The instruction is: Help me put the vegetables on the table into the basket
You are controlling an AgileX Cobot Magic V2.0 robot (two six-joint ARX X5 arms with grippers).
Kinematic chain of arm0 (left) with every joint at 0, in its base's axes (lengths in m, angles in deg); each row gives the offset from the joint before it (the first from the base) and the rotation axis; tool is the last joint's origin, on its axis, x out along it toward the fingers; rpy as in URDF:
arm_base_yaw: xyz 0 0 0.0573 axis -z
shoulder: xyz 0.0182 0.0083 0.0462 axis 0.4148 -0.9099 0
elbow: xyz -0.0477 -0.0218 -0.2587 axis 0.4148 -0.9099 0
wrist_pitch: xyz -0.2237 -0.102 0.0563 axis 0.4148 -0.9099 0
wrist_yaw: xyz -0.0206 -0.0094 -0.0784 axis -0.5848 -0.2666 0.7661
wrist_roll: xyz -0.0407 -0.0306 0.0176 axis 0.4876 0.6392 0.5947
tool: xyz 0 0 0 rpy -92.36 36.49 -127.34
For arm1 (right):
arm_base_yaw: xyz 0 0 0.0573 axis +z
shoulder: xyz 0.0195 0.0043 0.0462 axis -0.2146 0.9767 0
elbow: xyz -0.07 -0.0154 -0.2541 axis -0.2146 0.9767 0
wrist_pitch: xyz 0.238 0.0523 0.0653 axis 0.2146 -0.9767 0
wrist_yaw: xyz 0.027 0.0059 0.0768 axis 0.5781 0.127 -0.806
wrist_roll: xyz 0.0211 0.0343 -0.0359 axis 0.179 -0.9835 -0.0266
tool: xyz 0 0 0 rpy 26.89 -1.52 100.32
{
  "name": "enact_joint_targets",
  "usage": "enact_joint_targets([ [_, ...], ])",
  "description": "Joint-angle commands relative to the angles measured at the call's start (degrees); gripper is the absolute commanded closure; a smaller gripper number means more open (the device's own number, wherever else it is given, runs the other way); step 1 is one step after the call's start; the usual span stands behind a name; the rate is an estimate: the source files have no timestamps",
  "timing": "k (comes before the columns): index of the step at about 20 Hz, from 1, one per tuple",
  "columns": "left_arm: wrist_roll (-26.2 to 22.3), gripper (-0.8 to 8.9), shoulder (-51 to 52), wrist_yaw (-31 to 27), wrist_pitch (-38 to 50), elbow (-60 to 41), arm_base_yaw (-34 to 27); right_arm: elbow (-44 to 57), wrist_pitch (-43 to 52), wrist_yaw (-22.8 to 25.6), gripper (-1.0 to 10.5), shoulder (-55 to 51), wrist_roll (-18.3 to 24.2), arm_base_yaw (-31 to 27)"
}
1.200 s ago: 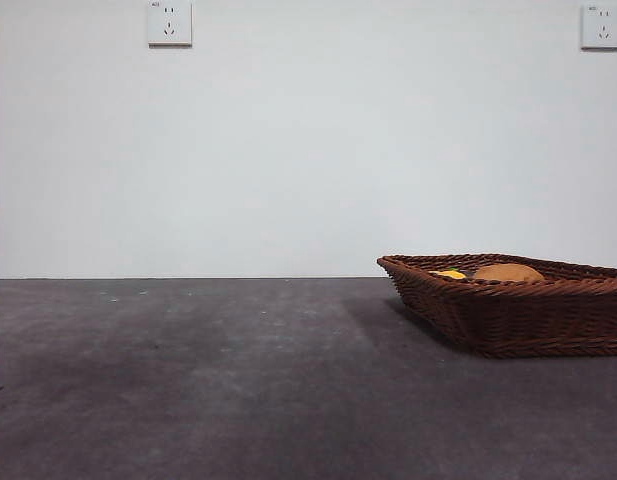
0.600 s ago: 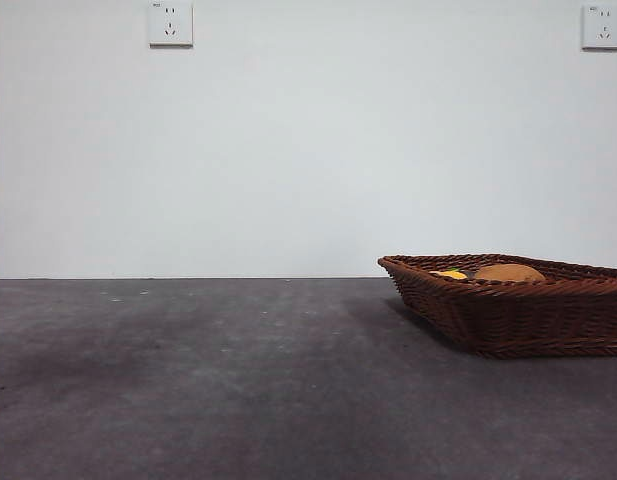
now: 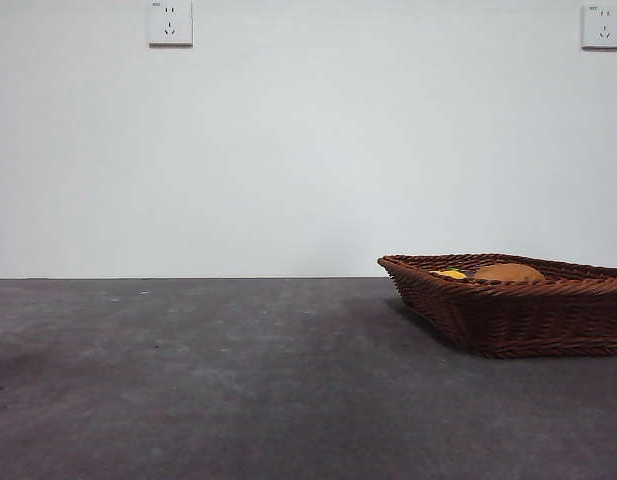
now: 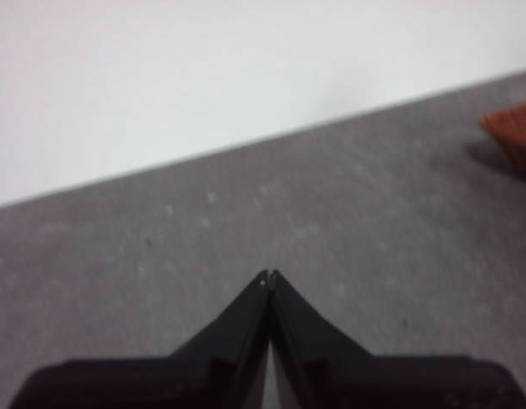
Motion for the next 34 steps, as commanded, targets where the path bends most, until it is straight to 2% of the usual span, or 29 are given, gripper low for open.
enact_joint_targets([
  [1, 1.75, 8.17, 3.78, 4.28, 1.36, -3.74, -5.01, 0.15, 0.96, 0.0, 9.5, 0.22, -0.63, -0.02],
  [6, 8.09, 8.17, 11.85, 10.73, 1.03, -9.88, -16.81, 0.13, 0.9, 0.0, 9.5, 0.22, -0.63, -0.02],
  [9, 8.24, 8.17, 14.23, 12.48, -2.62, -9.86, -20.44, 0.13, 0.9, 0.0, 9.5, 0.22, -0.63, -0.02],
  [12, 8.33, 8.17, 14.1, 11.17, -7.82, -9.86, -21.57, 0.13, 0.9, 0.02, 9.5, 0.22, -0.63, -0.02],
  [30, 8.26, 8.17, 12.48, 10.97, -7.45, -9.84, -21.16, 0.22, 0.92, 0.02, 9.5, 0.13, -0.63, -0.02],
  [32, 8.26, 8.17, 12.28, 10.97, -7.45, -9.84, -21.16, 1.86, 1.4, 2.27, 9.5, -2.8, -0.61, -0.24],
  [34, 8.28, 8.17, 12.02, 10.97, -7.45, -9.84, -21.16, 7.74, 6.03, 2.73, 9.5, -9.44, -0.63, 0.02],
])
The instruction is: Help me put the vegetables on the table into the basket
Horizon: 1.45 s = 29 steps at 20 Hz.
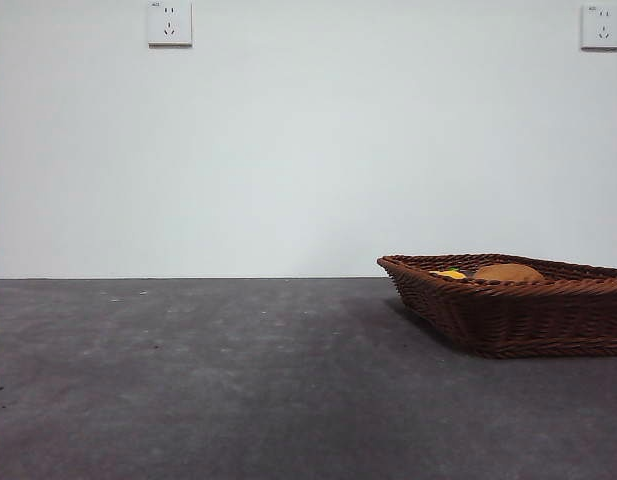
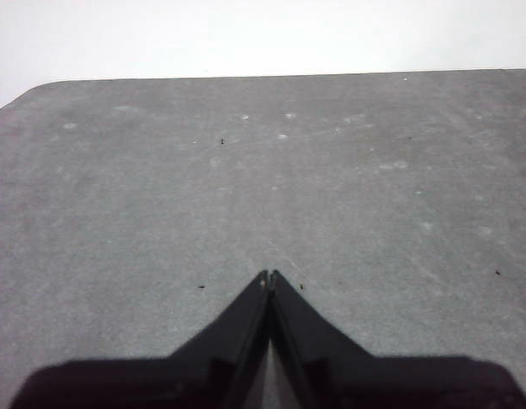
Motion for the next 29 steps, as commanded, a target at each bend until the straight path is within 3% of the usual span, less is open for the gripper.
enact_joint_targets([
  [1, 0.33, 8.17, -0.44, -0.17, 0.42, -0.59, 0.15, 8.66, 6.43, -0.42, 9.5, -9.27, -0.61, 0.04],
  [5, 0.33, 8.17, -0.98, -0.17, 0.42, -0.59, 0.15, 24.2, 11.06, 1.77, 9.5, -27.78, -0.63, -0.04],
  [9, 0.35, 8.17, -0.98, -0.15, 0.42, -0.59, 0.15, 35.43, 4.7, 2.71, 9.5, -42.53, 0.0, -0.04],
  [11, 0.33, 8.17, -0.98, -0.17, 0.42, -0.59, 0.15, 38.16, 2.86, 6.56, 9.5, -44.74, -0.22, -0.09],
  [14, 0.33, 8.17, -0.98, -0.17, 0.42, -0.59, 0.15, 43.3, 11.87, 5.77, 9.5, -47.54, -2.21, -0.09],
  [21, 0.33, 8.17, -0.98, -0.17, 0.42, -0.59, 0.15, 53.57, 33.4, -3.37, 9.5, -52.63, -2.16, -0.07],
  [29, 0.33, 8.17, -1.22, -0.17, 0.42, -0.59, 0.15, 53.48, 24.65, -3.89, 9.5, -53.79, -1.57, 1.77],
])
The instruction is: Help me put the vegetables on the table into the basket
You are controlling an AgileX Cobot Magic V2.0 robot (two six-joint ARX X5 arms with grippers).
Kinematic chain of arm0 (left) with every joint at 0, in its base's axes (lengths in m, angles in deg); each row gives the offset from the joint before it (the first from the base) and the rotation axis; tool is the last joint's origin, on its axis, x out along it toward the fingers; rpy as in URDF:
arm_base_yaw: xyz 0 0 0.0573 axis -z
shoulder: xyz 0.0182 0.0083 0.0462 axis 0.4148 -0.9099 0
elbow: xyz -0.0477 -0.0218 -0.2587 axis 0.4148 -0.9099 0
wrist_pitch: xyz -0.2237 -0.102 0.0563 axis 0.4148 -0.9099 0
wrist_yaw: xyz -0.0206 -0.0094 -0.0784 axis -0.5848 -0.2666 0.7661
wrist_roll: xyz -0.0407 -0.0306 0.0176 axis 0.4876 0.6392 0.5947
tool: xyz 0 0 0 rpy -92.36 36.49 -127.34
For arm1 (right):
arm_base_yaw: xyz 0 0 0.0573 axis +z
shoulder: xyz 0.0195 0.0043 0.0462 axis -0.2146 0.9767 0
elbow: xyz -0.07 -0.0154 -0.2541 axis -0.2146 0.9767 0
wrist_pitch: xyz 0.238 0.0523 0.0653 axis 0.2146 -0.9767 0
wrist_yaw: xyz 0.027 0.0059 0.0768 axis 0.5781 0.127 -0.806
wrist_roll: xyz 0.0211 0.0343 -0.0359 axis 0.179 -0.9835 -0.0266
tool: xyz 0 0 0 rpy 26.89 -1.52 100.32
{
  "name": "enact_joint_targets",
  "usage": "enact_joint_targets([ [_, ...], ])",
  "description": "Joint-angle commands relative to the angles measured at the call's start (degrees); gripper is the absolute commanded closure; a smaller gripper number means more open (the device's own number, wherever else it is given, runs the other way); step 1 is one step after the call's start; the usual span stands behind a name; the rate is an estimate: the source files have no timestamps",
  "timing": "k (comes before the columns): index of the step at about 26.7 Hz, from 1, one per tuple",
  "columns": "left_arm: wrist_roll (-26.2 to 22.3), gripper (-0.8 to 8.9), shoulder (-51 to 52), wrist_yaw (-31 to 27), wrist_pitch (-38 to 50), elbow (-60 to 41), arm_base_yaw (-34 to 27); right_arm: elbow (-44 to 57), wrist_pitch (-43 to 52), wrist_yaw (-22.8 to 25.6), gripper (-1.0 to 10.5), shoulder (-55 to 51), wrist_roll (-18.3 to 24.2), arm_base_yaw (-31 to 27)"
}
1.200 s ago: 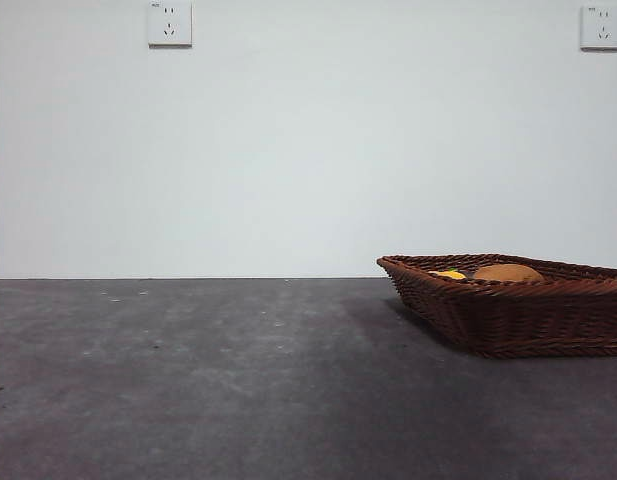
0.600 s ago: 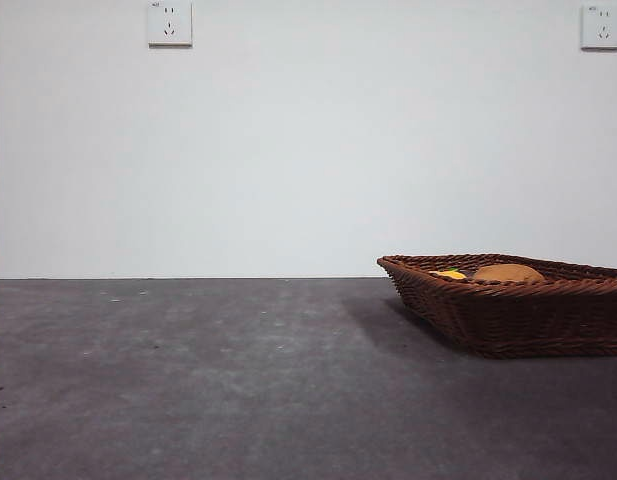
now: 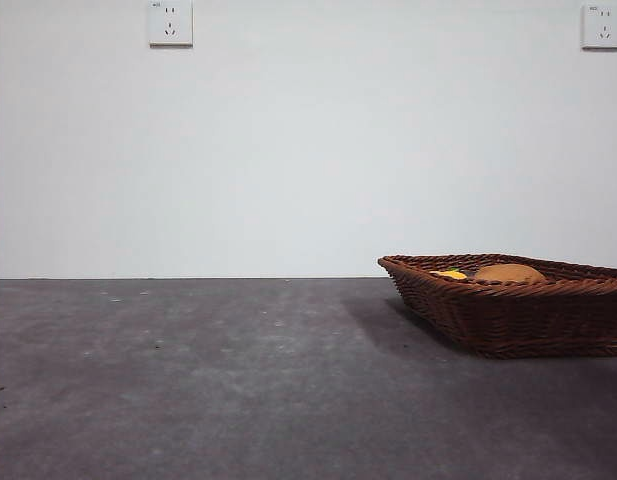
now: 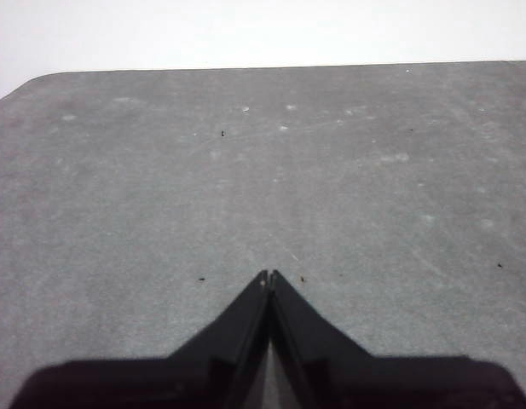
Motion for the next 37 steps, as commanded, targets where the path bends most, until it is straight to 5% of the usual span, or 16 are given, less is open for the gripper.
enact_joint_targets([
  [1, 0.35, 8.17, -0.13, -0.17, 0.31, -0.59, 0.15, 0.57, -2.49, -0.07, 9.5, -0.15, -0.2, 1.22],
  [37, 0.33, 8.17, -0.22, -0.17, 0.31, -0.59, 0.15, 0.57, -2.34, 1.07, 9.5, -0.13, -0.22, 1.22],
])
